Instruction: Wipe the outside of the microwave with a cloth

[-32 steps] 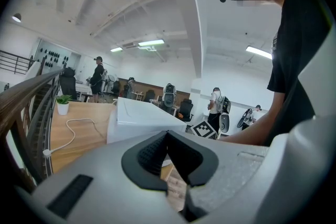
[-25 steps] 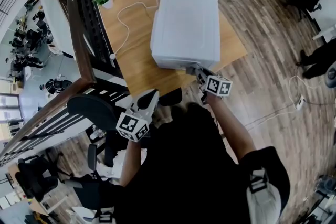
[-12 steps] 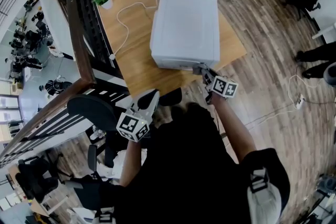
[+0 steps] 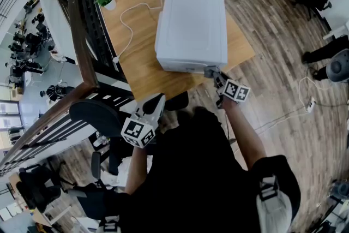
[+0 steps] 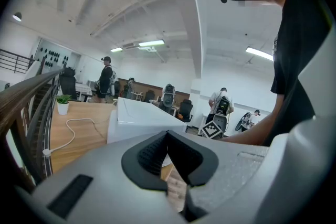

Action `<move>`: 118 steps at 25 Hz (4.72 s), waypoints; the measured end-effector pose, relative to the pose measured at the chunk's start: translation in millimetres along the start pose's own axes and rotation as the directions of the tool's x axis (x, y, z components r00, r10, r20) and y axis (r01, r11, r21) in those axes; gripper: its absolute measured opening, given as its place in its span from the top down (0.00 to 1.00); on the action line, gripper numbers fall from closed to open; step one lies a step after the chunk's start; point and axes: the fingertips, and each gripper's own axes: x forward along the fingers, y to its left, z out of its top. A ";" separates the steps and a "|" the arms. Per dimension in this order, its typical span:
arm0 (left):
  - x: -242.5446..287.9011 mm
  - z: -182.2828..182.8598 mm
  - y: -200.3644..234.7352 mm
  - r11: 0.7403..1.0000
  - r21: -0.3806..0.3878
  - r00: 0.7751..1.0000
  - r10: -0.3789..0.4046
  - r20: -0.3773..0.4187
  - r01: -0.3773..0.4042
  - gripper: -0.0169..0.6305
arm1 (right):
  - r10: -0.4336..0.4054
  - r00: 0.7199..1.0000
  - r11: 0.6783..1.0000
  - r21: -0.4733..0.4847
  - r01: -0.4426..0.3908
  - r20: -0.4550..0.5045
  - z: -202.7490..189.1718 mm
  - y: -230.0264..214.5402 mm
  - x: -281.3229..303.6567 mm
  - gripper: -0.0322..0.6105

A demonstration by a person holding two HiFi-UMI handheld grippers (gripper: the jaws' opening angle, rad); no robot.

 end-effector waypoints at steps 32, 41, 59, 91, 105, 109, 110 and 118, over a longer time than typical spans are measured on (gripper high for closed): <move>-22.7 -4.4 0.3 0.999 -0.007 0.999 0.035 0.004 -0.035 0.97 | -0.071 0.996 0.997 0.023 0.072 -0.054 -29.8 -33.9 17.7 0.92; -24.0 -4.7 2.0 0.999 -0.008 0.999 0.040 0.001 -0.040 0.97 | -0.087 0.994 0.996 0.023 0.088 -0.066 -34.4 -38.9 20.2 0.92; -25.4 -2.8 5.3 0.999 -0.008 0.999 0.047 0.001 -0.047 0.97 | -0.077 0.991 0.996 0.036 0.081 -0.107 -48.5 -30.6 34.3 0.92; -42.1 -2.3 19.9 0.992 -0.024 0.991 0.127 0.035 -0.127 0.97 | 0.037 0.979 0.999 0.011 -0.036 -0.198 -83.4 33.4 89.6 0.92; -49.9 -4.7 20.7 0.988 -0.033 0.988 0.153 0.032 -0.152 0.97 | 0.096 0.969 0.995 0.016 -0.095 -0.229 -94.4 67.2 111.6 0.92; -52.9 -5.8 22.6 0.986 -0.036 0.986 0.162 0.031 -0.161 0.97 | 0.119 0.965 0.993 0.023 -0.117 -0.235 -97.5 80.9 119.7 0.92; -53.6 -5.4 22.4 0.986 -0.037 0.986 0.163 0.031 -0.162 0.97 | 0.122 0.963 0.992 0.023 -0.120 -0.238 -98.2 83.9 121.2 0.92; -58.9 -3.1 21.8 0.984 -0.049 0.984 0.172 0.044 -0.170 0.97 | 0.145 0.954 0.989 0.035 -0.141 -0.263 -105.8 102.5 133.6 0.92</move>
